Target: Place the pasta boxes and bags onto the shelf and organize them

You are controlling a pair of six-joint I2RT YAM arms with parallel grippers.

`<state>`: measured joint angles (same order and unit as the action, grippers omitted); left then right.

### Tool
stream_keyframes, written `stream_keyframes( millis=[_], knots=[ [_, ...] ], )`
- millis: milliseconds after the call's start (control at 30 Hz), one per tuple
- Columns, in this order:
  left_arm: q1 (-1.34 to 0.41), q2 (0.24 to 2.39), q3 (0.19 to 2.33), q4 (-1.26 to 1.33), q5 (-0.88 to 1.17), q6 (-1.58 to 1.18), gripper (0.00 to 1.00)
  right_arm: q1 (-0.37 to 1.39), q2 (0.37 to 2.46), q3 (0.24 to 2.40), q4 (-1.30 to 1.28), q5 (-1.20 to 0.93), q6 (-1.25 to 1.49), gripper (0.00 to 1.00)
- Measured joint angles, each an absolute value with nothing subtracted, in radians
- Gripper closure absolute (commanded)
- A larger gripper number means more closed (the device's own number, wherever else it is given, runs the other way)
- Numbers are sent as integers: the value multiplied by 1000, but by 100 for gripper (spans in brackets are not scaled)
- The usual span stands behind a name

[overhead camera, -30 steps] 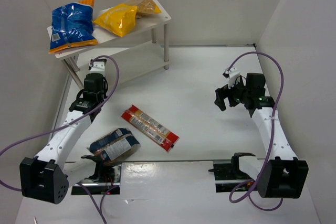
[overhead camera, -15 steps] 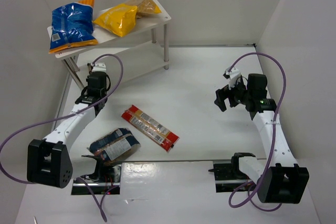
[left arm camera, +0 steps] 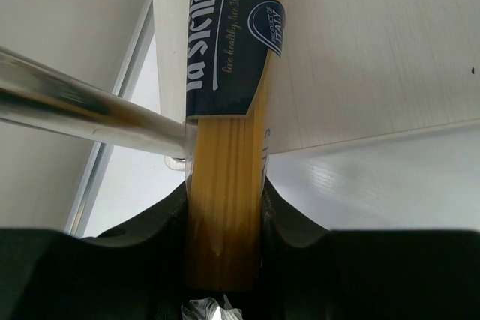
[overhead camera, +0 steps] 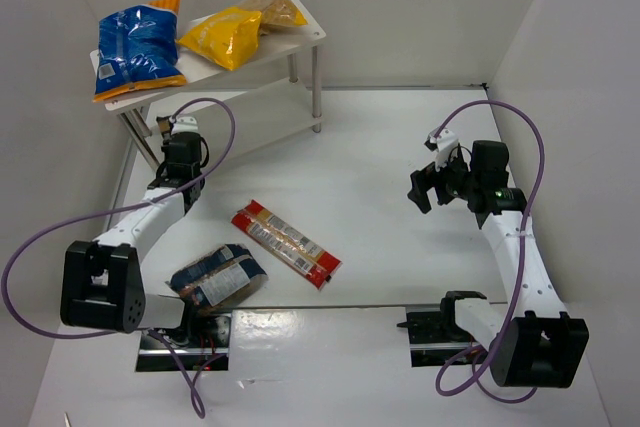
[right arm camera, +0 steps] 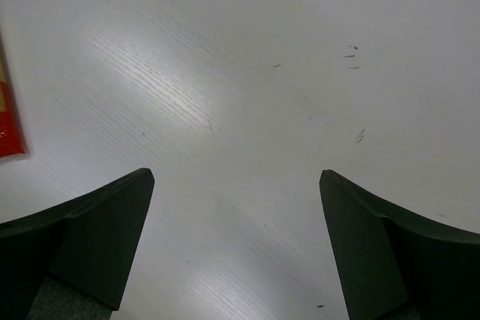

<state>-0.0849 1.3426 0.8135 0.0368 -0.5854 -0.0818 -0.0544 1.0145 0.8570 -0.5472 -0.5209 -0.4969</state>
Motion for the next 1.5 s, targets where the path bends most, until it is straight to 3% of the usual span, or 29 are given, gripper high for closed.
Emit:
stream_keyframes(
  millis=[300, 333, 433, 467, 567, 600, 733, 833, 1133, 1267, 1500],
  knots=[
    [-68, 1360, 813, 61, -587, -82, 100, -54, 1016, 857, -548, -521, -504, 0],
    [-65, 1362, 813, 63, -587, -82, 96, -54, 1016, 857, -548, -521, -505, 0],
    [-61, 1373, 818, 68, -591, -82, 76, -54, 1016, 857, -548, -521, -508, 0],
    [-61, 1378, 822, 68, -591, -82, 59, -54, 1016, 857, -548, -521, -508, 0],
    [-60, 1382, 827, 72, -591, -80, 43, -54, 1016, 857, -551, -521, -511, 0],
    [-60, 1382, 833, 76, -592, -79, 33, -54, 1016, 857, -553, -521, -511, 0],
    [-55, 1382, 876, 104, -597, -80, 13, -54, 1016, 857, -556, -530, -514, 0],
    [-51, 1382, 891, 112, -597, -81, 8, -54, 1016, 857, -559, -535, -517, 0],
    [-83, 1303, 910, -33, -530, -79, 8, -54, 995, 857, -567, -542, -519, 0],
    [-166, 1188, 911, -128, -386, -27, 6, -54, 983, 857, -570, -547, -519, 0],
    [-254, 1016, 934, -377, 94, 179, 0, -54, 969, 857, -571, -553, -514, 0]
  ],
)
